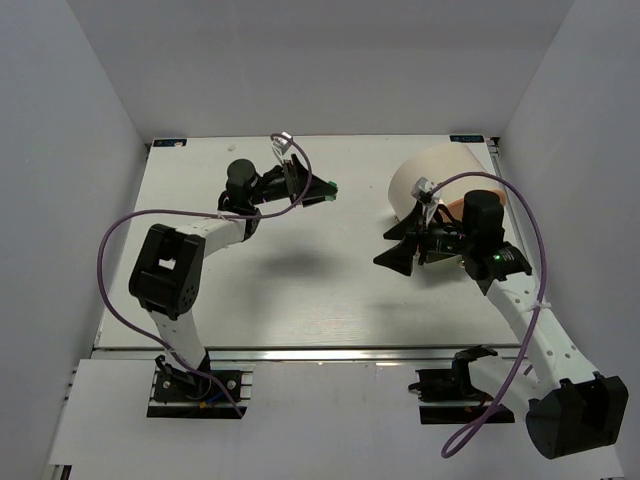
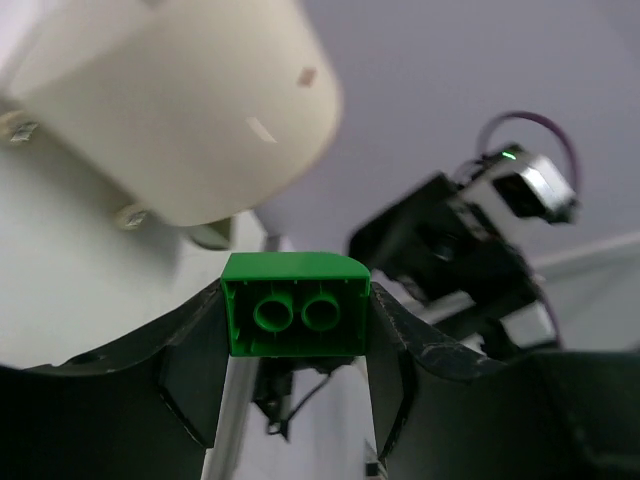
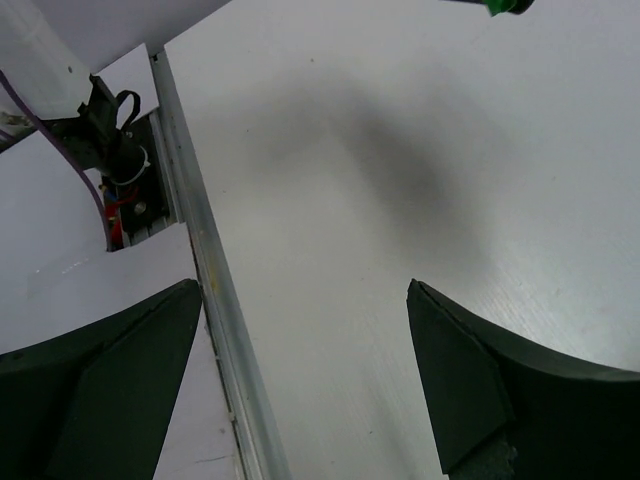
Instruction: Sort the legos into containers by color
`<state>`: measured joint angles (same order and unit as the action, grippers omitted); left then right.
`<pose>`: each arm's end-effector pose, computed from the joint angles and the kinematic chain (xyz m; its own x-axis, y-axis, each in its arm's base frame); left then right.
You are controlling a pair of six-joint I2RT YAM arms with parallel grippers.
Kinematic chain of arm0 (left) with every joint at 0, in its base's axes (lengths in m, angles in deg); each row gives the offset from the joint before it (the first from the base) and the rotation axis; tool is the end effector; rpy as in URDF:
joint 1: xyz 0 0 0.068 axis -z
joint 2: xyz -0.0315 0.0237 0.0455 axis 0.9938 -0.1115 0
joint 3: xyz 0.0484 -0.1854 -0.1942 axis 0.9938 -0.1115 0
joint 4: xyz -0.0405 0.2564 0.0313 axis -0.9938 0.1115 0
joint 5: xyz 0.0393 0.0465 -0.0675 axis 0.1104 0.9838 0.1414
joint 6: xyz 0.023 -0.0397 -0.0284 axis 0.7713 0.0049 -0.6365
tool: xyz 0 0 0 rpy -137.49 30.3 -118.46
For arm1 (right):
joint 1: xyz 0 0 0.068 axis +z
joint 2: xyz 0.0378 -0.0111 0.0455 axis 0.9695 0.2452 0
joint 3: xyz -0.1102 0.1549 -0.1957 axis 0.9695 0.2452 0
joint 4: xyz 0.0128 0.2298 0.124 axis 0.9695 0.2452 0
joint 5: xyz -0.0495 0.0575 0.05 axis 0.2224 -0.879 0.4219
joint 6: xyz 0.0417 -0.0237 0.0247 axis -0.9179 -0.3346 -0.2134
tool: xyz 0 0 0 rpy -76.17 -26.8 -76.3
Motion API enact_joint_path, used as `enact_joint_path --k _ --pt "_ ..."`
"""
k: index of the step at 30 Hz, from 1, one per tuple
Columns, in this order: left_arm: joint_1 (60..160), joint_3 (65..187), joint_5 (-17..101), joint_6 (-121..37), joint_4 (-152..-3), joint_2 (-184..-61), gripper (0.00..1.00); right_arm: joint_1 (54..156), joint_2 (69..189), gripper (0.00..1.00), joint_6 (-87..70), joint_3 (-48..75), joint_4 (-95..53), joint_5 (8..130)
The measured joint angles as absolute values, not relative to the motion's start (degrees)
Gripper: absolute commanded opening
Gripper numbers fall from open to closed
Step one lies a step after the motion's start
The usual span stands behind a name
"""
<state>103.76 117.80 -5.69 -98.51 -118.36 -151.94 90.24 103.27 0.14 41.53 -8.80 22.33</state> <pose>0.3703 -0.1671 0.2583 -0.8855 -0.2327 -0.4021 0.3952 0.0778 -0.9153 0.1959 0.0801 0.3220 -0.3163 -0.1029 -0.9431 -0.8899 0.3767 0.2574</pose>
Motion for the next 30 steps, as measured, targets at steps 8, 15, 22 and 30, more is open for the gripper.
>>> enact_joint_path --k 8,15,22,30 --pt "106.80 115.22 -8.12 -119.62 -144.40 -151.92 0.27 90.92 104.08 0.89 1.89 42.15 -23.88 23.81" --pt "110.29 115.48 -9.13 -127.45 -149.34 -152.25 0.27 93.04 105.48 0.89 7.95 42.50 -35.86 24.53" --pt "111.93 116.01 -9.39 -129.59 -150.49 -153.69 0.27 96.47 108.67 0.89 12.95 41.49 -40.47 25.19" --pt "112.31 116.01 -9.39 -130.23 -150.65 -155.05 0.27 99.97 109.44 0.89 15.11 39.81 -40.84 28.03"
